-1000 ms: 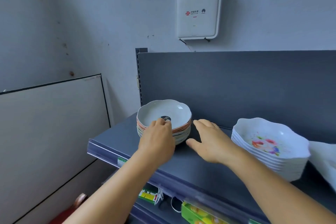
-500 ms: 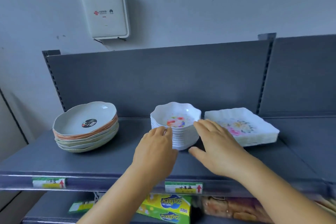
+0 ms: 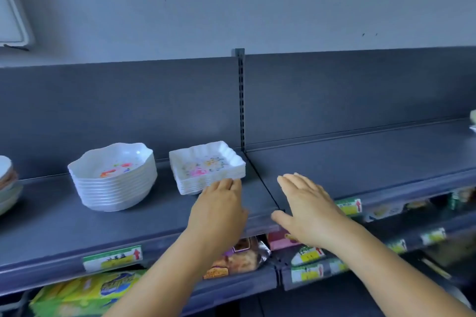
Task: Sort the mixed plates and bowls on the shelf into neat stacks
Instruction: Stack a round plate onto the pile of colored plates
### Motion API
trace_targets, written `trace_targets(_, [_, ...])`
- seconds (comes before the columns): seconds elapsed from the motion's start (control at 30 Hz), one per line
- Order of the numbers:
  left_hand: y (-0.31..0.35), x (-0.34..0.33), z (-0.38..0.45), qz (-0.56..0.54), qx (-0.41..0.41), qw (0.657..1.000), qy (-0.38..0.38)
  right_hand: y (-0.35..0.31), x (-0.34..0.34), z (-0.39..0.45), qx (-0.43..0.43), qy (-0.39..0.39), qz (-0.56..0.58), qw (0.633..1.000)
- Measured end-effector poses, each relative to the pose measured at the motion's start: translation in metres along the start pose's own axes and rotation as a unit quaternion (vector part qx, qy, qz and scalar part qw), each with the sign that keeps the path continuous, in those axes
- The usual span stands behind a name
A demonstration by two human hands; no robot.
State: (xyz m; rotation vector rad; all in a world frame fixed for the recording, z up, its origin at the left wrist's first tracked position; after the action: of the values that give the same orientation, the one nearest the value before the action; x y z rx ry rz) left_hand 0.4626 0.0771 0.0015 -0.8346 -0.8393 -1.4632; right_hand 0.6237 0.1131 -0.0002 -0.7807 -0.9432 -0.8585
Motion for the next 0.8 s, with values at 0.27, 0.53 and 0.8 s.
trace_targets(0.27, [0.129,-0.028,0.024,-0.029,-0.06,0.998,-0.009,0.121,0.034,-0.043,-0.057,-0.01,-0.034,0.998])
trace_targets(0.53, [0.249,-0.063,0.056,-0.054,-0.137,0.989,-0.027,0.234,0.06,-0.075,-0.129,-0.007,-0.063,0.99])
trace_targets(0.8, [0.336,-0.099,0.112,-0.093,-0.209,0.973,-0.03,0.333,0.069,-0.074,-0.206,0.005,-0.082,0.975])
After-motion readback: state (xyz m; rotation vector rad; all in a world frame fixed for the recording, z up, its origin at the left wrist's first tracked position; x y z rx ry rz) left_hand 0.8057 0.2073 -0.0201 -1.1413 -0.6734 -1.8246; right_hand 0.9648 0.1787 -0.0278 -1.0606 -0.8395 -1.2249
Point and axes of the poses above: each hand's wrist, its own z-axis towards the middle knuckle, its own x-axis out of the back of the hand, y = z × x, the point moved 1 cm from there along z, towards the middle knuckle, and after that the axes turned 15 degrees about y, right-handed, at the moved point
